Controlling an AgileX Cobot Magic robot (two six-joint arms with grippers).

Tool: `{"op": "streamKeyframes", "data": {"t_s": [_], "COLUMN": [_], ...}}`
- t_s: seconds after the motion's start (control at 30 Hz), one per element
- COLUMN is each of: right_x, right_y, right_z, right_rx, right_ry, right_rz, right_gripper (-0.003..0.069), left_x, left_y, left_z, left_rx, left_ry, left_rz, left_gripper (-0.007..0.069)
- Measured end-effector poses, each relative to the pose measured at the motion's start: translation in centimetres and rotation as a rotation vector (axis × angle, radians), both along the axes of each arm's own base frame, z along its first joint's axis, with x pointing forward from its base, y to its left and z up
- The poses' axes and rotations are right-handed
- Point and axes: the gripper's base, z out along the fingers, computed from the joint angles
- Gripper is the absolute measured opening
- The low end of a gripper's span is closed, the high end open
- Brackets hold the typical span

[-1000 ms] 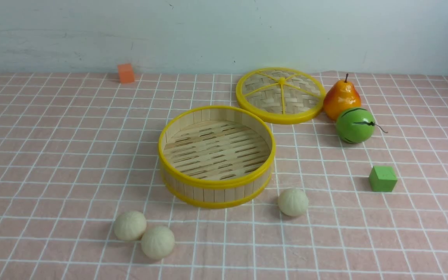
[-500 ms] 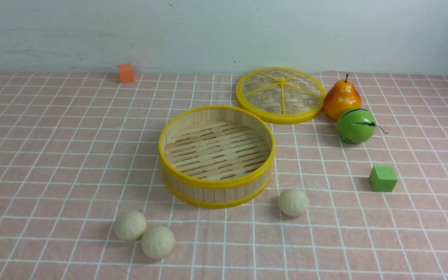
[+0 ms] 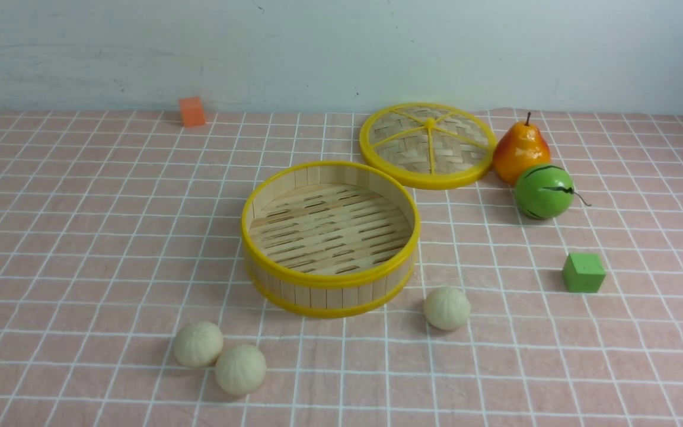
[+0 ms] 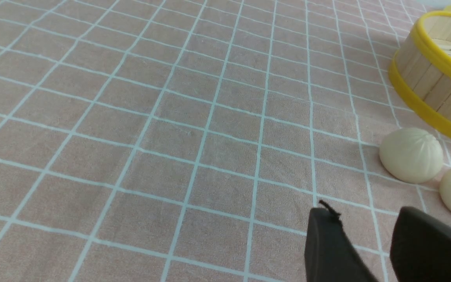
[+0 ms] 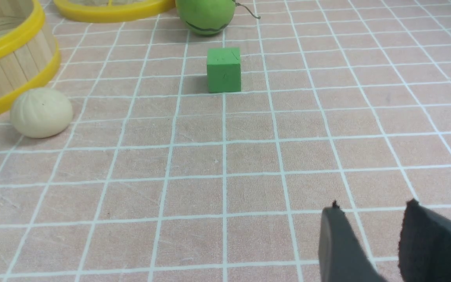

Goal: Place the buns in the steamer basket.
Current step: Use the left arm to grab a steamed stuffed bun

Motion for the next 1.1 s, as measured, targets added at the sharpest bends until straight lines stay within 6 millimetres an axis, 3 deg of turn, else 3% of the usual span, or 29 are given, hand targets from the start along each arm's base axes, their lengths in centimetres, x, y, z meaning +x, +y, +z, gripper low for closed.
{"op": "streamKeyframes", "data": {"t_s": [0.83, 0.9, 1.0, 1.1], "right_x": [0.0, 0.0, 0.0, 0.0], "right_y": [0.1, 0.1, 0.4, 0.8], "right_z": [0.0, 0.0, 0.0, 0.0], "right_rx": [0.017, 0.036, 0.113, 0.240], "right_ry": [0.000, -0.001, -0.003, -0.003], "right_rz": [0.001, 0.003, 0.009, 0.020], "right_gripper": [0.0239, 0.0239, 0.0239, 0.0239], "left_x": [0.0, 0.1, 0.2, 0.2], "left_y": [0.0, -0.1, -0.6, -1.1], "left_z": [0.2, 0.3, 0.6, 0.9], "left_rx": [0.002, -0.083, -0.385, -0.820], "left_ry": [-0.019, -0.039, -0.064, -0.054], "left_rz": [0.004, 0.013, 0.042, 0.087], "left_gripper": [0.0238, 0.0238, 0.0238, 0.0238]}}
